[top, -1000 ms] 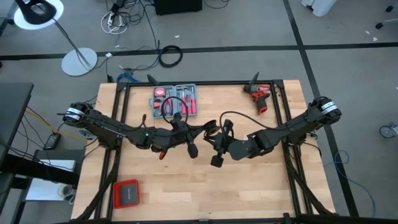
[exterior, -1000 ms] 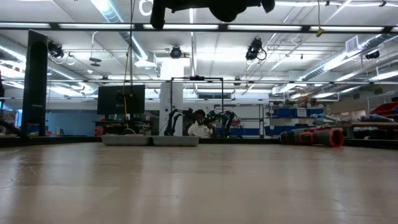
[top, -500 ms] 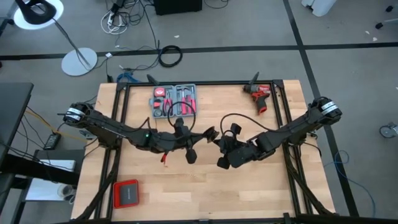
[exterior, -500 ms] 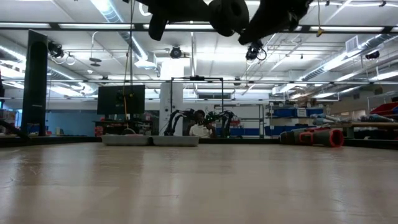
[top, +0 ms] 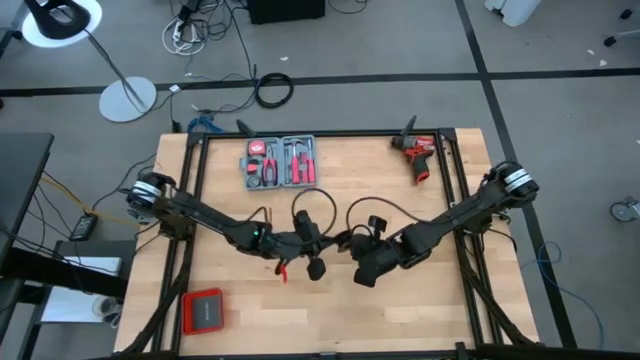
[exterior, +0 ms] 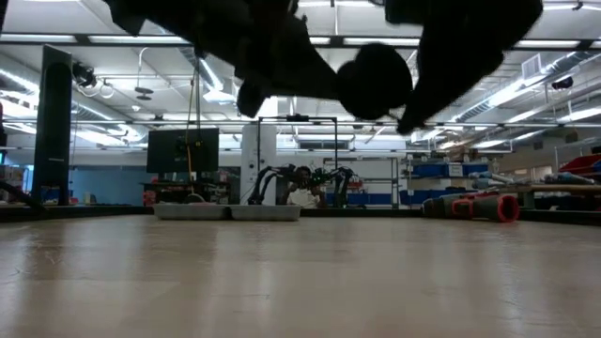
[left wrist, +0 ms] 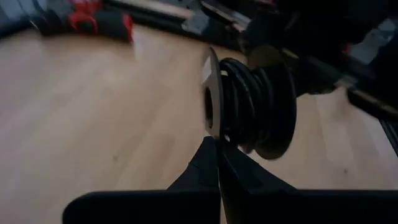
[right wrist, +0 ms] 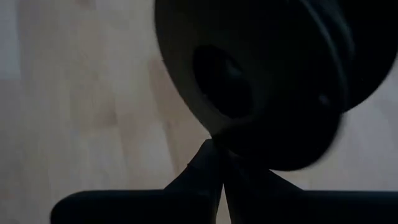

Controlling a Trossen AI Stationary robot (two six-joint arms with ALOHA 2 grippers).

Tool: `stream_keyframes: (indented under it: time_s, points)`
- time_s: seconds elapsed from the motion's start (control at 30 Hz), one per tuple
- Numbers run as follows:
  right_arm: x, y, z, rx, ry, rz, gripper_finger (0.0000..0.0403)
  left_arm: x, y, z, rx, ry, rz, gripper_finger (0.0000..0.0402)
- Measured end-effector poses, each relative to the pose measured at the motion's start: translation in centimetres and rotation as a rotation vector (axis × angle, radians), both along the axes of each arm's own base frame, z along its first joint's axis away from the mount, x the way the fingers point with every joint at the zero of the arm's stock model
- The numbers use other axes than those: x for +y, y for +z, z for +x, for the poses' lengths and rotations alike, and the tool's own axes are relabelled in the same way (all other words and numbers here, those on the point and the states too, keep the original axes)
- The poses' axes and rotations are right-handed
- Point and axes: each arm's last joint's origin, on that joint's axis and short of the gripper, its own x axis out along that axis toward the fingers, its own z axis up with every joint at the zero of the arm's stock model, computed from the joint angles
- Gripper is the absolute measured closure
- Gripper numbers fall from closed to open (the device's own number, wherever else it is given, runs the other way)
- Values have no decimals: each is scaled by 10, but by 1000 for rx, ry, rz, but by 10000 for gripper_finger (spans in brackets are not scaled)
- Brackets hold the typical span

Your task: Coil cords

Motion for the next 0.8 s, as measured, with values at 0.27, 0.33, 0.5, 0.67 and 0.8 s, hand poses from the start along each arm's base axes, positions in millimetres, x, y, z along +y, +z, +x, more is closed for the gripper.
stream_keyframes:
  time_s: [0.27,0.33,0.5,0.67,0.8]
  points:
    - [13,-24,3,62,23,9,390,-5,-28,6,81,-50,-38,402]
    - [15,-26,1,59,29,10,390,-5,-30,7,86,-59,-42,402]
    - [20,-38,-4,12,32,65,386,-5,-32,6,105,-78,-40,402]
    - [20,-58,-11,-37,35,139,360,-6,-37,6,131,-91,-44,402]
    - [19,-65,-14,-51,23,193,339,-7,-44,7,150,-93,-50,402]
